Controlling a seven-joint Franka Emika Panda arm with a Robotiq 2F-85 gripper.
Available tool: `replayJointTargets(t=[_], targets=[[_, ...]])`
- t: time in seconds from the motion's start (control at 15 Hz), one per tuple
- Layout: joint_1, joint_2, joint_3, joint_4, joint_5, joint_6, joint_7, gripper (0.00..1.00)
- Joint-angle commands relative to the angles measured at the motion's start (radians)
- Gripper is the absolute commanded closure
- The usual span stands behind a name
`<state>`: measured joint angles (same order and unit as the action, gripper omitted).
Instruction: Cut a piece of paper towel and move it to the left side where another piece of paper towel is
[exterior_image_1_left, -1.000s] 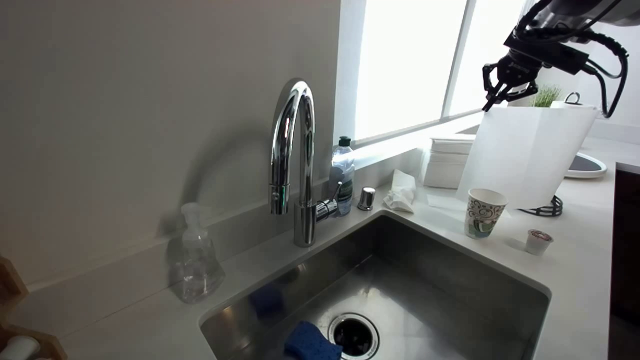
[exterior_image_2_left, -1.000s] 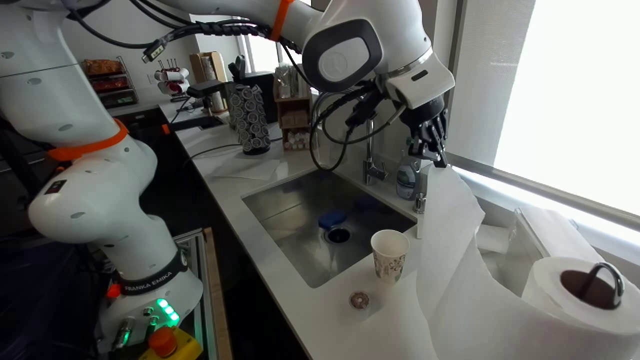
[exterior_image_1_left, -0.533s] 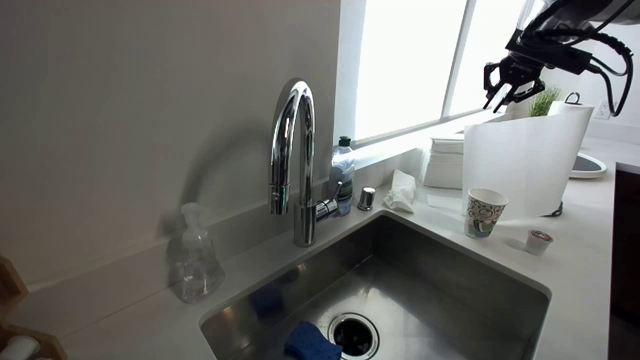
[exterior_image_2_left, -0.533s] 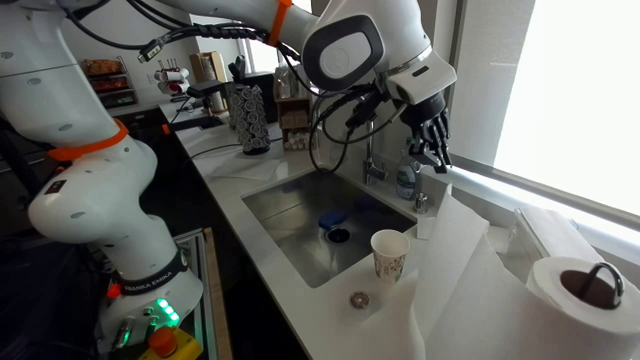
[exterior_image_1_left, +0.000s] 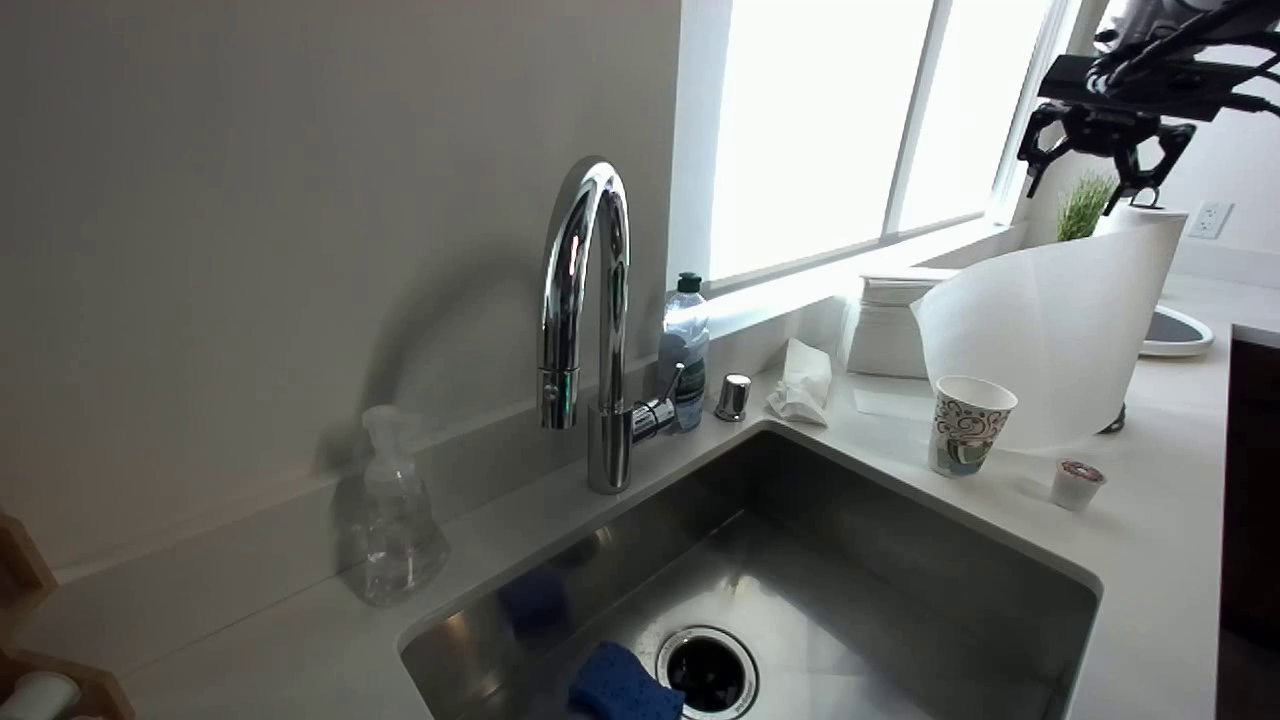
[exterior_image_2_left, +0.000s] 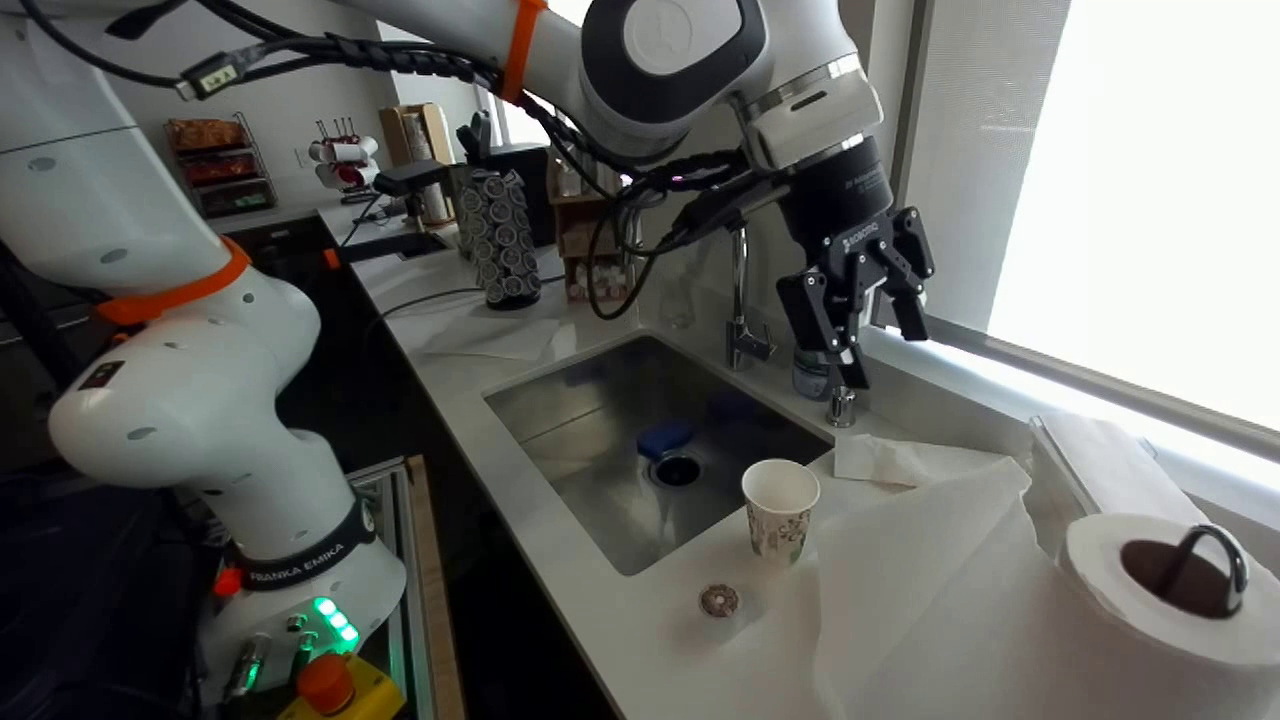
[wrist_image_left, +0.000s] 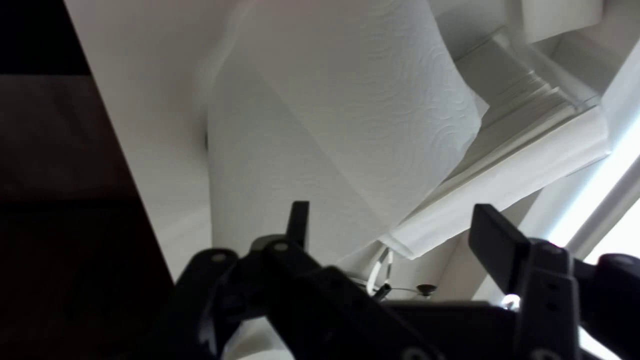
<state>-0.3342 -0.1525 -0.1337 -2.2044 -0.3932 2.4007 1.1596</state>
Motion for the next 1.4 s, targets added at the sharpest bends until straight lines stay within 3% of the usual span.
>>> replayJointTargets(t=[0.0,0.2,0.27,0.67,1.33], targets=[[-0.017,0.026,-0.003,0.029,-0.091,-0.054,0.221,0.0],[-0.024,0.05,-0.008,0.029,-0.211,0.058,0.411,0.0],[-0.002,0.022,-0.025,0.016,-0.138,0.01,0.293,0.0],[-0.006,0.081,-0.031,0.061,-0.21,0.042,0.428,0.0],[0.024,0.363,-0.124,0.271,-0.014,0.095,0.458,0.0]])
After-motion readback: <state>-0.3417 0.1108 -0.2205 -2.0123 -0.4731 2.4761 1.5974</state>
